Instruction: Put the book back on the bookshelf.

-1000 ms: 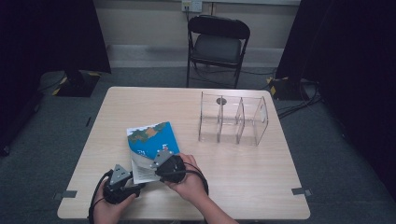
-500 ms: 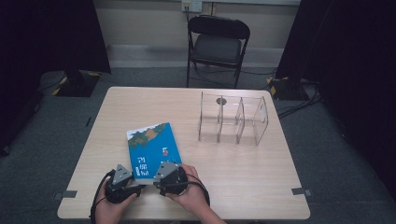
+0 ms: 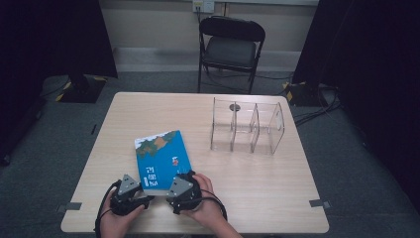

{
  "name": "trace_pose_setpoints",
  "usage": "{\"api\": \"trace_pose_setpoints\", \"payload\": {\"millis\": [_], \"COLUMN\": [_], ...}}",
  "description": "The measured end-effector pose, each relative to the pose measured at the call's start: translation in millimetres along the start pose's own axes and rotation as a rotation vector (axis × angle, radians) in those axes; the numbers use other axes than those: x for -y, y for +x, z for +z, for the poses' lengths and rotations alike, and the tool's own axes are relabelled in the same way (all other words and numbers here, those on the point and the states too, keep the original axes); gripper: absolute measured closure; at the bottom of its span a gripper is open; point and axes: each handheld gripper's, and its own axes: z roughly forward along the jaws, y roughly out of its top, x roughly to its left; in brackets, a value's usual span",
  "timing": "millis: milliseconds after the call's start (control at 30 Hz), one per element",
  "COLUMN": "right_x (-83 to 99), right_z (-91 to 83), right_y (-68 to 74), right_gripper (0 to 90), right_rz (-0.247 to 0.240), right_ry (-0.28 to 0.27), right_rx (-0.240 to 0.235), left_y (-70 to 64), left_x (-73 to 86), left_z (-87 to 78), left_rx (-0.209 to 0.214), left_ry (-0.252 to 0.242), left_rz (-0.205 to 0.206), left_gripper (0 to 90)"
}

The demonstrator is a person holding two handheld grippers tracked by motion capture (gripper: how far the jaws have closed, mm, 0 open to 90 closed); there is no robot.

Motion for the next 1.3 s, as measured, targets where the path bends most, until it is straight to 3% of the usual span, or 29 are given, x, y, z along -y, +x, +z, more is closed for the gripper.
{"api": "trace_pose_setpoints", "payload": {"millis": [67,167,333,433,533,733,833,867,1033,1300], "right_x": [0.1,1.4,1.6,3.8,1.9,-2.1,-1.5,-2.2,-10.3,-13.3], "right_z": [2.3,6.6,10.4,14.9,16.1,14.8,12.5,11.0,6.0,-6.9], "right_y": [2.8,2.5,1.8,2.3,3.9,12.8,11.5,11.9,6.2,-8.8], "right_gripper": [15.8,15.7,15.5,14.7,16.9,39.9,46.4,49.6,54.8,58.1], "right_rz": [-0.016,0.002,0.017,0.057,0.057,-0.080,-0.058,-0.074,-0.093,-0.082], "right_ry": [0.004,-0.013,-0.025,-0.053,-0.049,-0.050,-0.071,-0.069,-0.021,-0.007], "right_rx": [0.020,0.057,0.078,0.117,0.129,0.166,0.167,0.168,0.130,0.085], "left_y": [0.1,0.6,0.8,1.0,1.4,1.6,0.1,-0.9,-4.2,2.3], "left_x": [-0.7,-0.6,-1.2,-1.9,-2.4,-3.8,-5.3,-5.6,-5.7,-3.7], "left_z": [-1.1,-0.9,-1.3,-2.0,-2.4,-2.8,-3.7,-3.8,-2.2,-3.3], "left_rx": [0.005,0.012,0.015,0.019,0.025,0.035,0.037,0.032,0.031,0.048], "left_ry": [-0.002,-0.004,-0.008,-0.014,-0.016,-0.019,-0.032,-0.034,-0.046,-0.057], "left_rz": [-0.006,-0.007,-0.011,-0.015,-0.018,-0.010,0.023,0.042,0.118,0.145], "left_gripper": [43.1,43.0,43.1,43.2,43.2,41.9,40.6,39.3,31.1,27.7]}}
